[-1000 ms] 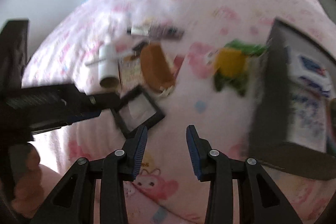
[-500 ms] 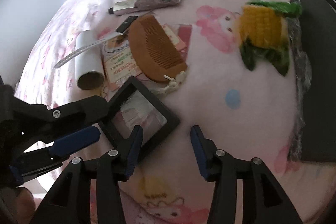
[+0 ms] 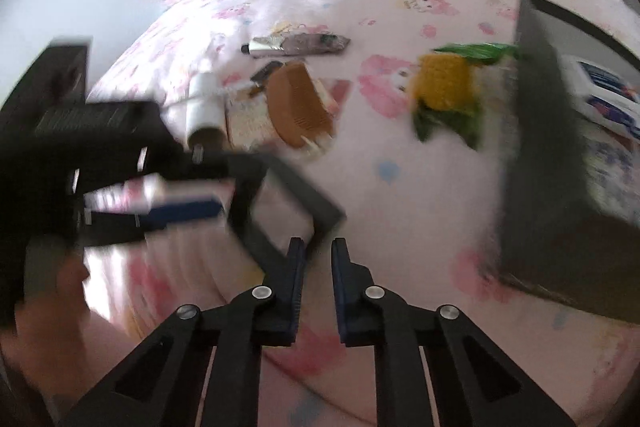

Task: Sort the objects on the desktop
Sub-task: 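Move the right gripper to the black square frame on the bedspread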

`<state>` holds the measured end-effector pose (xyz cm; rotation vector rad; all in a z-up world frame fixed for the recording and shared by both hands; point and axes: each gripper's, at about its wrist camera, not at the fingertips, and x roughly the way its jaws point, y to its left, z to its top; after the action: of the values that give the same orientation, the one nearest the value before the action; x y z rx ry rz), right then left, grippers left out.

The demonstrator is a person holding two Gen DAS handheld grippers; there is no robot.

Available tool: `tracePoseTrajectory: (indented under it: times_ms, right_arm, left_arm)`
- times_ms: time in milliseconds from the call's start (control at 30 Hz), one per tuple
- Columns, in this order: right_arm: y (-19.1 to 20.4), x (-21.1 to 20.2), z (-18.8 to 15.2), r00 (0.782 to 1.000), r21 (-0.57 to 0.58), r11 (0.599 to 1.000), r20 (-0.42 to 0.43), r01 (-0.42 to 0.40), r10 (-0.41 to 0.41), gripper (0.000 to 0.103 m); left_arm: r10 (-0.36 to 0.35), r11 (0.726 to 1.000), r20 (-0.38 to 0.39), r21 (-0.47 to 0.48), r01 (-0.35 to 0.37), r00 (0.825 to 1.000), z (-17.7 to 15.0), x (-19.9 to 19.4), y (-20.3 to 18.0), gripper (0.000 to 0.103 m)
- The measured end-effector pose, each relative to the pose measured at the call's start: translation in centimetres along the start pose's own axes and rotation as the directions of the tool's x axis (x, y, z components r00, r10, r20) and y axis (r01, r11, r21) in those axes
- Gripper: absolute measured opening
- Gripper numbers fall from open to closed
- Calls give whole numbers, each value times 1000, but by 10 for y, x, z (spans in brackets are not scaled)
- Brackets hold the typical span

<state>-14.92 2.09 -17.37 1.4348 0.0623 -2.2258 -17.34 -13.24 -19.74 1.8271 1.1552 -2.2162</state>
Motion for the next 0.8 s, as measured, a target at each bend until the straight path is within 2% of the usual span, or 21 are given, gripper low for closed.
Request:
tracePoseTrajectory:
  times_ms: [100,267,333,400,500,567,600,733,800]
  right_arm:
    - [-27,-5,-23,998,10,998,-40,57,-57,11]
    - [-59,-24,-29,995,54,994,-3,100,-100,11]
    - [-66,-32,-24,998,101,994,26,51,-53,11]
    - [-61,-37,-24,999,94,996,33,-3,0,11]
    - [-49,-36,-26,1000,53,998,18,-26,25,12]
    - [-44,-30,-23,999,55,998,3,-38,38,12]
    - [-42,-26,-21,999,58,997,-4,-45,46,12]
    - [-36,-18,-14,998,71,995,-17,-65,66,13]
    - [-36,-17,-11,998,74,996,-23,-50,52,13]
  left_arm:
    - [-15,1000,-25,27,16,1000,-9,12,-12,52]
    - [38,997,-37,68,-35,999,-16,23,-24,52]
    - [32,999,6,37,-32,999,-13,15,-18,52]
    - [33,999,47,5,-33,998,-10,8,-12,51]
    - [93,996,65,0,-94,993,-7,10,-8,17]
    - [116,992,42,45,-118,992,-9,17,-14,17]
    - [112,991,23,74,-114,993,-11,21,-19,17]
    - [21,980,-112,197,2,993,-24,37,-41,17]
    - [12,977,-106,211,11,994,-26,35,-44,21]
